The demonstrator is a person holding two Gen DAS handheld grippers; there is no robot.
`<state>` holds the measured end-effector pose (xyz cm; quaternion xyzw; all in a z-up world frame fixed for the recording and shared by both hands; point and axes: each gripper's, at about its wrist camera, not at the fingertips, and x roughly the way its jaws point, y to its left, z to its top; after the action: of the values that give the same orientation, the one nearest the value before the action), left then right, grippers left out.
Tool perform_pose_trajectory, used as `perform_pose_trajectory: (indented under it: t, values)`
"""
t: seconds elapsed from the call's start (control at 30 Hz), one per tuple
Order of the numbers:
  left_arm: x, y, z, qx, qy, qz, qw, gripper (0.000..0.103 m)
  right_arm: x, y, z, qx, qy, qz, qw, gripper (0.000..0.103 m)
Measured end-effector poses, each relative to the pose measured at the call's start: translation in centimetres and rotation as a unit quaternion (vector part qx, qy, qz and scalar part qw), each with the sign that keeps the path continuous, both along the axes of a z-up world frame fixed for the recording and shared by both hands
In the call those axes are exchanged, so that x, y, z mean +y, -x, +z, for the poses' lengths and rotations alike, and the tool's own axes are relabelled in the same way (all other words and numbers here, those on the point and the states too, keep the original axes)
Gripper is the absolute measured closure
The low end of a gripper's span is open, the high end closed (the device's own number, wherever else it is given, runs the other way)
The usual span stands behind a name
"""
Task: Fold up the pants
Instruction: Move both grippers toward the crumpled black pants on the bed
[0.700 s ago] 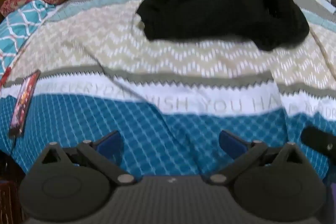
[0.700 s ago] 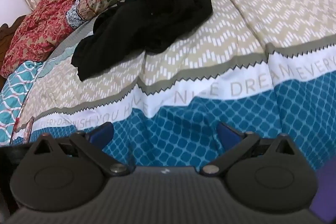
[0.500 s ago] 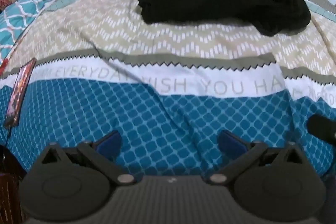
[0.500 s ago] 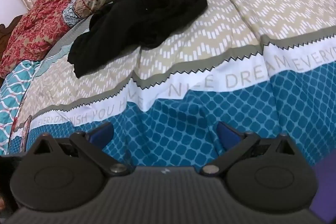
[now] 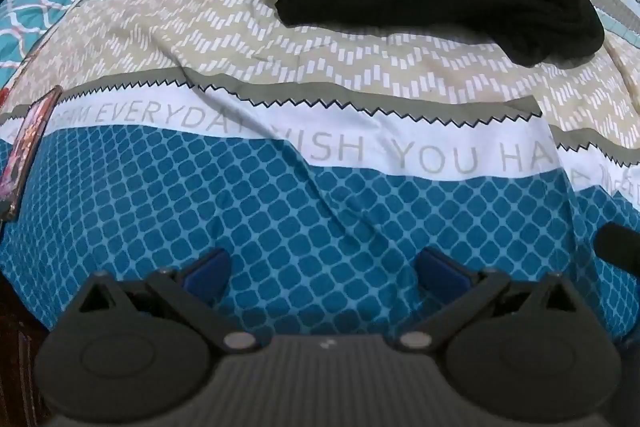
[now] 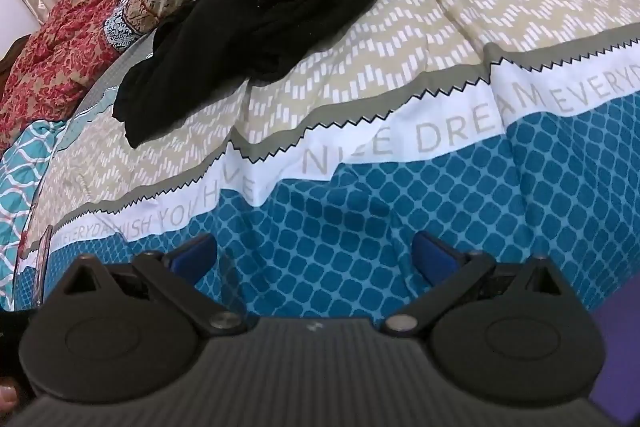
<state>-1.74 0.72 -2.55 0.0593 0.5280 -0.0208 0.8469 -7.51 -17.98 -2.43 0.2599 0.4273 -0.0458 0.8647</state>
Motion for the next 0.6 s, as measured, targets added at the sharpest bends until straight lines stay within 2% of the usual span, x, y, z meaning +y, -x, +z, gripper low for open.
perform_pose_trajectory:
  t: [0.13, 0.3, 0.43, 0.47, 0.5, 0.6]
  values:
    - [-0.3, 0.1, -0.2, -0.002, 0.020, 0.006, 0.9998, 0.000, -0.4, 0.0, 0.1, -0.007, -0.013, -0.004, 1.000, 0.000]
    - [-1.3, 0.7, -0.2, -0.016, 0.031, 0.004, 0.9994, 0.000, -1.6, 0.4, -0.5, -0.035, -0.055, -0.010, 0.998, 0.000]
    - [0.2, -0.2, 1.2, -0.006, 0.088, 0.018, 0.9959, 0.000, -2.0, 0.0, 0.3, -0.023, -0.062, 0.012, 0.998, 0.000]
    - [1.4, -0.9, 1.6, -0.010, 0.102, 0.024, 0.9944, 0.000, -2.2, 0.1, 0.6, -0.031, -0.070, 0.012, 0.997, 0.002]
    - [1.8, -1.1, 2.2, -0.019, 0.108, 0.030, 0.9935, 0.001, -2.4, 0.1, 1.0, -0.048, -0.075, 0.015, 0.996, 0.010]
    - [3.3, -2.6, 4.1, -0.053, 0.116, 0.045, 0.9908, 0.002, -2.5, -1.2, 2.7, -0.081, -0.033, 0.037, 0.995, 0.027]
